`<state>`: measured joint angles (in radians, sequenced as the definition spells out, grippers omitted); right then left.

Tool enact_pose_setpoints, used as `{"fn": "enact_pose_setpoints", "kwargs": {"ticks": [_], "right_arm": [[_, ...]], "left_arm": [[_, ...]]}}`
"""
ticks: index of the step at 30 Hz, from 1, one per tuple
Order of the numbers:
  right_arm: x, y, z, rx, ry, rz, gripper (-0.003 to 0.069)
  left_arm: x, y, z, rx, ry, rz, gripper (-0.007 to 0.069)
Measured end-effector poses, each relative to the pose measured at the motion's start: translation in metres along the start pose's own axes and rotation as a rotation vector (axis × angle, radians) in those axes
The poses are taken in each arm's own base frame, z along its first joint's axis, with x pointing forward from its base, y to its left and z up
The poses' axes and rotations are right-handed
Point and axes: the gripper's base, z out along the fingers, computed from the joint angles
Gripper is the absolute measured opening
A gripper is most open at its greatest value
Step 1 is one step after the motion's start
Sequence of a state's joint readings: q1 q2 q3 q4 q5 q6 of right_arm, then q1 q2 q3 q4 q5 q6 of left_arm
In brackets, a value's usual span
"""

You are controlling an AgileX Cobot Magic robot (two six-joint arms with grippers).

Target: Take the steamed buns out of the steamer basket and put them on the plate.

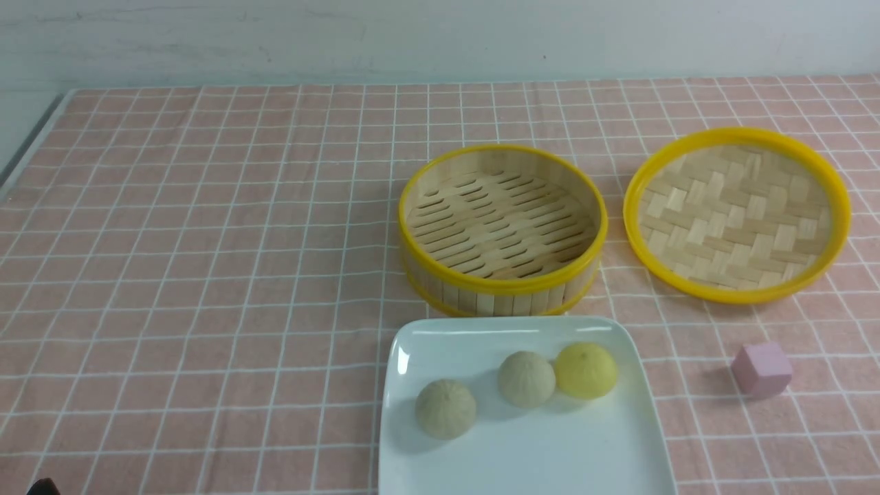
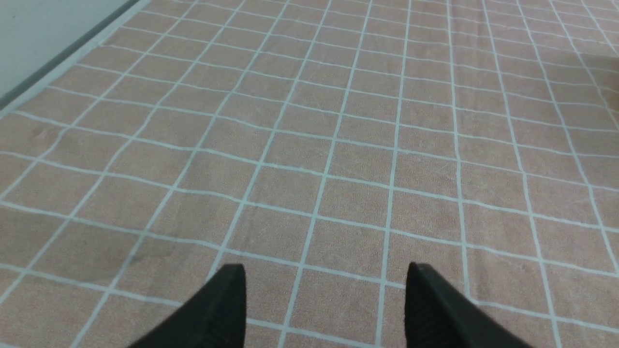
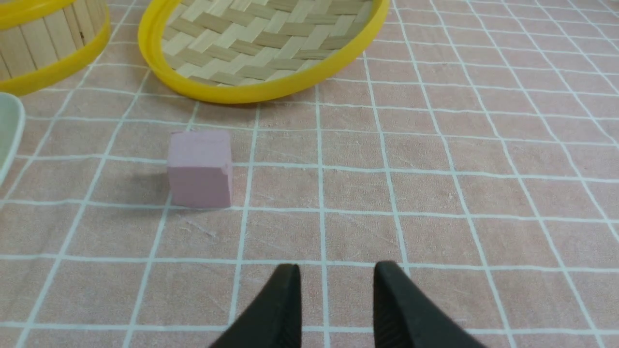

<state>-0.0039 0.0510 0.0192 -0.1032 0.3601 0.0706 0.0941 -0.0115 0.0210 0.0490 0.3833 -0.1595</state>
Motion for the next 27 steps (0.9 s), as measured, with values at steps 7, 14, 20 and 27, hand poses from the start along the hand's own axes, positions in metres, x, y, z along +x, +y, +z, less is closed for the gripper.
{"fn": "enact_pose_setpoints", "kwargs": {"ticks": [7,14,20,27], "right_arm": [[-0.0001,0.0003,-0.0001,-0.003,0.0,0.001,0.0239],[-0.0001,0.0003,-0.0001,-0.003,0.0,0.0,0.0239],[-0.0002,0.0002,-0.0001,-0.002,-0.001,0.001,0.0239],[-0.001,-0.0002,-0.0044,0.002,-0.035,0.003,0.0239]], "left_arm": [[0.0,0.0,0.0,0.0,0.0,0.0,0.0453],[0.0,0.0,0.0,0.0,0.0,0.0,0.0453],[0.0,0.0,0.0,0.0,0.0,0.0,0.0453],[0.0,0.0,0.0,0.0,0.0,0.0,0.0453]]}}
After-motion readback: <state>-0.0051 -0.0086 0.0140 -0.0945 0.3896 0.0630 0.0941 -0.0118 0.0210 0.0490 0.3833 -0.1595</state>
